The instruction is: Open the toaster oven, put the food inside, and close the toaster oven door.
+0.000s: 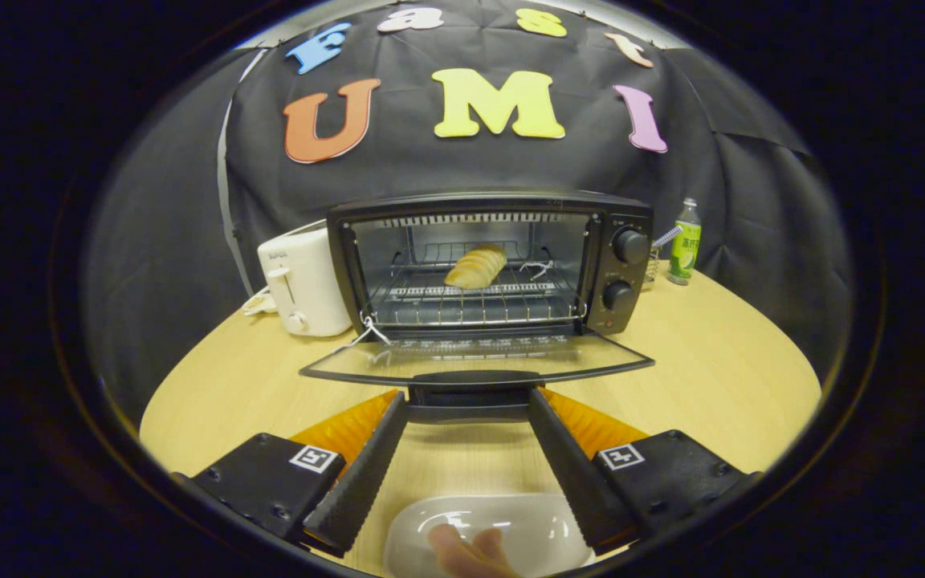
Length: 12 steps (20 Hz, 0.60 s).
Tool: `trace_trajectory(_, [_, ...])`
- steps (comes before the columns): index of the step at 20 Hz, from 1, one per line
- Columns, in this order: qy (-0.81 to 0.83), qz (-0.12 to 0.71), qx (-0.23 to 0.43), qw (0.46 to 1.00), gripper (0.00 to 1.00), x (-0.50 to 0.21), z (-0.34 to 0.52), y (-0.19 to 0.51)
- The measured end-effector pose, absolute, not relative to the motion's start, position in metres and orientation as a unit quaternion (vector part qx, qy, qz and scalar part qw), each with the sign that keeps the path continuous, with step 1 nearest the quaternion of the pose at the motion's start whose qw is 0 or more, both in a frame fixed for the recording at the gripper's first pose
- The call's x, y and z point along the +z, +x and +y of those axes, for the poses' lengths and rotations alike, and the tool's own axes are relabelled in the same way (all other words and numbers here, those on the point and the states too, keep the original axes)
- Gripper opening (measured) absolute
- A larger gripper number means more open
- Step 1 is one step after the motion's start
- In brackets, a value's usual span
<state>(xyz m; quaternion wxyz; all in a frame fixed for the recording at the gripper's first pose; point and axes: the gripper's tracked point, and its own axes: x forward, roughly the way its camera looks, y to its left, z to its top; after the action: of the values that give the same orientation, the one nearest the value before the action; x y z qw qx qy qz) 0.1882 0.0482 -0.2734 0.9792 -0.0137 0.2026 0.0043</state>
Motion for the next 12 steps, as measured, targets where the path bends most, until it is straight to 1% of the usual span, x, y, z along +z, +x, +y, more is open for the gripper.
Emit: trace_trajectory(12, [-0.05, 0.106, -0.001, 0.993, 1.0, -0.232, 0.053, 0.202])
